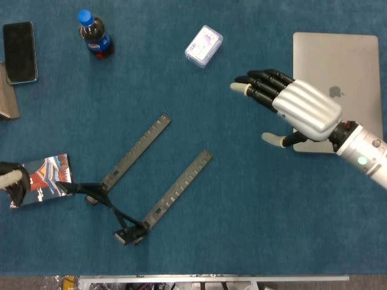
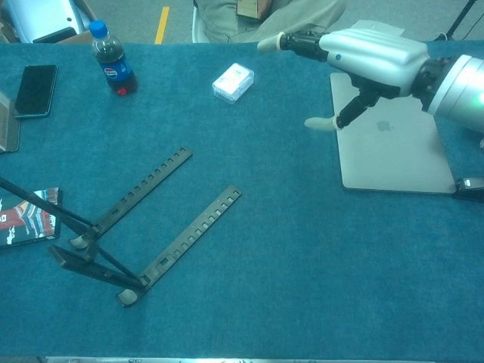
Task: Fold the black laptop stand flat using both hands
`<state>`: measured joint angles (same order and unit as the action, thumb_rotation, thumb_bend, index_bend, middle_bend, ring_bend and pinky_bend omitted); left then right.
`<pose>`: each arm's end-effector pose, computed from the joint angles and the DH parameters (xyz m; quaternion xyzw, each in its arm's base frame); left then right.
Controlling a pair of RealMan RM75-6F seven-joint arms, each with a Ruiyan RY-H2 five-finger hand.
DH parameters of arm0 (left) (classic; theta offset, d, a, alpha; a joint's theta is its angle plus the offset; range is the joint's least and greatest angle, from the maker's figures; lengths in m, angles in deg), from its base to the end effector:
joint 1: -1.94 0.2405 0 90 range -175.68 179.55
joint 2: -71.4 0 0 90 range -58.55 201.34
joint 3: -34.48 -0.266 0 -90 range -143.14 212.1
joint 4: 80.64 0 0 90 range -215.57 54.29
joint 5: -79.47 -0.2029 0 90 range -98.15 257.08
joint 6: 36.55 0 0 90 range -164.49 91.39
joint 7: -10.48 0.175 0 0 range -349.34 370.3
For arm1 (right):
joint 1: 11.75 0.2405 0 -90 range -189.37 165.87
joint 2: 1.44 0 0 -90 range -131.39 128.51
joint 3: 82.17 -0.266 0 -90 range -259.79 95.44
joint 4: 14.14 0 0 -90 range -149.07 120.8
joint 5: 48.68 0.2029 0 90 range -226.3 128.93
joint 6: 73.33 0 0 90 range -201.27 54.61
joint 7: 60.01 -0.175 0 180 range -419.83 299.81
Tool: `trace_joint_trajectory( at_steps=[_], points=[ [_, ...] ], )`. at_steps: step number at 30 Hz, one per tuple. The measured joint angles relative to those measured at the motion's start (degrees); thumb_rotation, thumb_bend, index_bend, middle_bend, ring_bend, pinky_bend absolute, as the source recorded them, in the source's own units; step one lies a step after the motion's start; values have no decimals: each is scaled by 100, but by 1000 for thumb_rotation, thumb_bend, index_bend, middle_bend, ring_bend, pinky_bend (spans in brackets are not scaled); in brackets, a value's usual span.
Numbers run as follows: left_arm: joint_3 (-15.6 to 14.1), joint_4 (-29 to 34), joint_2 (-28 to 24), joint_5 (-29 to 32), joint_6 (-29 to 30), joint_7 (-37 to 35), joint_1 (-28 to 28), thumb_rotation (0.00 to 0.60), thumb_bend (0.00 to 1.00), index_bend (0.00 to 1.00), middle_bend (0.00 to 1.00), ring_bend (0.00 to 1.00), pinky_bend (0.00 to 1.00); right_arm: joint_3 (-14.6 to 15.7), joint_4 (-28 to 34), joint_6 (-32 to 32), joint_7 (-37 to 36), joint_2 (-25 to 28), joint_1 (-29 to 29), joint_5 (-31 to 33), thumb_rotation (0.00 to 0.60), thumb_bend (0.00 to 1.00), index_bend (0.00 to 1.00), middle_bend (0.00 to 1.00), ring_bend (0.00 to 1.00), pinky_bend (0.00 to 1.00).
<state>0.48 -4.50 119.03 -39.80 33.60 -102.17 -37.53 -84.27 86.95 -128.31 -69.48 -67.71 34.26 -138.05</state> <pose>-0.3246 0.2231 0.1823 -0.4558 -0.8482 -0.2500 0.1014 -0.1039 -0.3295 0.0569 0.8027 -0.3474 0.4244 0.2340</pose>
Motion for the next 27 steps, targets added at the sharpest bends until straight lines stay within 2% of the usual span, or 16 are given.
trace_joint_trajectory(
  at_steps=[6,15,27],
  points=[
    [-218,-256,301,-285,331,-517,-148,244,251,495,603,501,463,-21,-68,73,41,-79,-16,19,600,234,0,75,0,104],
    [-343,-296,688,-447,795,-1175,-491,234,251,473,570,470,464,-75,-127,44,47,-86,-87,40,600,235,0,75,0,104],
    [-348,-10,1022,-178,645,-1383,-910,232,251,412,497,387,460,-108,-182,-111,-60,-22,-217,-34,600,234,0,75,0,104]
  ],
)
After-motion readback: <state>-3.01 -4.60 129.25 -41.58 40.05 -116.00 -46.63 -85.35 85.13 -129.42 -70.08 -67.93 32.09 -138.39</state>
